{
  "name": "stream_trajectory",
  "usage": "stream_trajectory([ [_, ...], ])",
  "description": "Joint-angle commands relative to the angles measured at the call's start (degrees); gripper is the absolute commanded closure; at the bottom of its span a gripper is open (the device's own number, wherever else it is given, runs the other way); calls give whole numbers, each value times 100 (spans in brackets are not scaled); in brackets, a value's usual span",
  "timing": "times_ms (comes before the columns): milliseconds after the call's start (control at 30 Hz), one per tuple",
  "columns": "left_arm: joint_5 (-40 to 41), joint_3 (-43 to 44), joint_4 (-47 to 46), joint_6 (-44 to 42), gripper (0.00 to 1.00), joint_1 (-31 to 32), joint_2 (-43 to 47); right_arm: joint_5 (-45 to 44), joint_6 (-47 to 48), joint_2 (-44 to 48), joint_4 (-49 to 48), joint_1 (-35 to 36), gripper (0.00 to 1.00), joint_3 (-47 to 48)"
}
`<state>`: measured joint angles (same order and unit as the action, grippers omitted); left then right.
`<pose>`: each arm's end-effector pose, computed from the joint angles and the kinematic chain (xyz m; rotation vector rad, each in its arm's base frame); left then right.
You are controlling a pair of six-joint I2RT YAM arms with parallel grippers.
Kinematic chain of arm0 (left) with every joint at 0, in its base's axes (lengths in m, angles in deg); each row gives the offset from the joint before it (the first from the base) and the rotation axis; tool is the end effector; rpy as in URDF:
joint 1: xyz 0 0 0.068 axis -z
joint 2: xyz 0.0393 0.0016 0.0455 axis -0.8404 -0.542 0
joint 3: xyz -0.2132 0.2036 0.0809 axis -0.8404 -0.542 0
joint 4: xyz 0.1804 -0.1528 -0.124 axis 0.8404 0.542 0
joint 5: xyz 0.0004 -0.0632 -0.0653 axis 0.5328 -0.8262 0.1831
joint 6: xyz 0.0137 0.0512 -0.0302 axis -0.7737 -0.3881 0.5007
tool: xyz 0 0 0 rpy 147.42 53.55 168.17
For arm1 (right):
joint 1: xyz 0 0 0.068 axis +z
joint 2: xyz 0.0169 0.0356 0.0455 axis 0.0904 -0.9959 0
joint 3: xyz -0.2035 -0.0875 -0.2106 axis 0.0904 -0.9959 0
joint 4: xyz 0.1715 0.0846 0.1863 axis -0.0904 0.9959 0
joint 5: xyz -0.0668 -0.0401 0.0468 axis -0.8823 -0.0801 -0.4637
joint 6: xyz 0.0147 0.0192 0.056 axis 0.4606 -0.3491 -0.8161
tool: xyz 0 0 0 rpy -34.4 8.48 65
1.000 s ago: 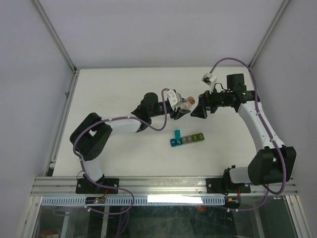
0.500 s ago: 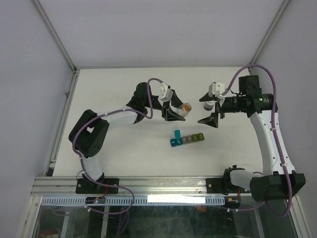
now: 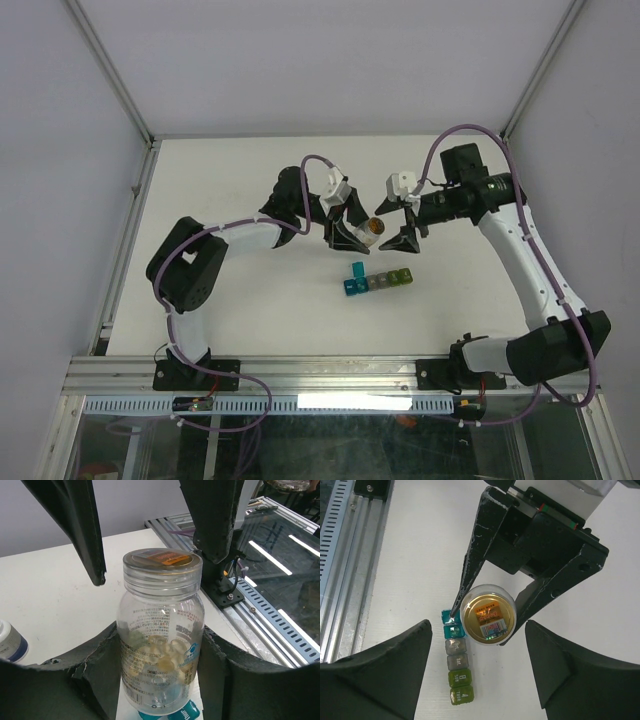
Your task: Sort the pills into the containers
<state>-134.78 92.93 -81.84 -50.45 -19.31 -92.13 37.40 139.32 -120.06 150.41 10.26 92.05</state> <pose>0.3082 -0.2956 0.2808 1.4765 1.0200 -1.5421 0.2163 0.1010 0.3976 -1.6696 1.3083 0.8219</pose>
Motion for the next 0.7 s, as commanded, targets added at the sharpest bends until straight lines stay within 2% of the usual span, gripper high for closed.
stream_trajectory([
  [0,-246,241,-397,130,100,25,8,-92,-280,-64,-313,144,24,278],
  [267,-138,258,-361,93,100,32,-4,-125,-625,-80,-497,257,37,194],
  [400,113,311,228,-316,100,42,50,-108,-868,-49,-589,270,46,128],
  [533,942,336,942,-976,100,92,230,-279,-1431,74,-925,267,60,-49],
  [667,2295,-15,474,-1003,100,214,522,-848,-2438,163,-1537,271,73,-470],
])
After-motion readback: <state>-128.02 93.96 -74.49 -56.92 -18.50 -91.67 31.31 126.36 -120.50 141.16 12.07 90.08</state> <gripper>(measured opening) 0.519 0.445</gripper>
